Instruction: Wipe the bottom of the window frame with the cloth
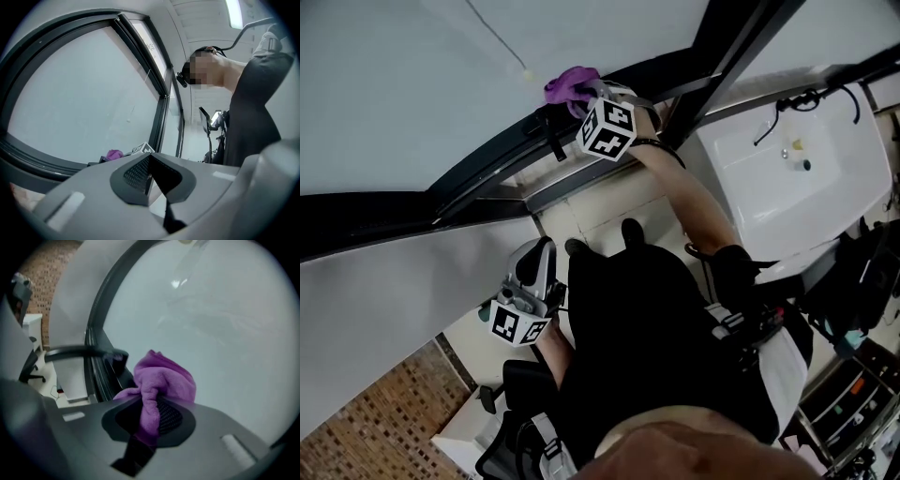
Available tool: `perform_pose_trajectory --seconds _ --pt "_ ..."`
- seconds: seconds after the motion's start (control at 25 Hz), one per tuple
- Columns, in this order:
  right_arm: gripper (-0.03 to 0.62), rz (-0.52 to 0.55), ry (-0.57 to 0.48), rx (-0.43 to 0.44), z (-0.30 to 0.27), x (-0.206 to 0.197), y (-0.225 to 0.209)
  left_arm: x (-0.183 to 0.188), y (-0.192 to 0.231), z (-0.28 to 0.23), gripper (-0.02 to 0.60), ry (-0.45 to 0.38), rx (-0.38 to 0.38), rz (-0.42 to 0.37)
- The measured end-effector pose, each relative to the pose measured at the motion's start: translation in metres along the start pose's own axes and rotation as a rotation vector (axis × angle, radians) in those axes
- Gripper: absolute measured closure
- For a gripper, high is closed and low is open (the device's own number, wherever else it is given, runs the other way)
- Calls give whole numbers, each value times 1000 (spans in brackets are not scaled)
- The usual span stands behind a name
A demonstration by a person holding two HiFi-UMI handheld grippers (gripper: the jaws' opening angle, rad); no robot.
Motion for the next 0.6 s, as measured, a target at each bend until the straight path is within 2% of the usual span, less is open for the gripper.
perform_pose_trajectory --seconds 0.16,0.28,0.44,0.6 --pt "531 -52 -3 -35 8 -7 -14 -4 13 -7 581 -2 -45 14" --pt "540 5 25 -6 -13 3 3 -4 21 -19 581 -5 -91 30" --pt "537 -15 50 49 -20 1 3 2 25 -31 581 -4 -136 24" --pt "536 -20 44 40 -15 -13 -7 -1 34 -34 581 0 -150 41"
Point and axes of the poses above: the fingertips, and each gripper's own axes: z backward along the fingers, y to its left, x out of its top, the point moved 5 cm from there along z, backward along the fingers, and after that the axes turned 9 degrees about -x, right-handed, at the moved point
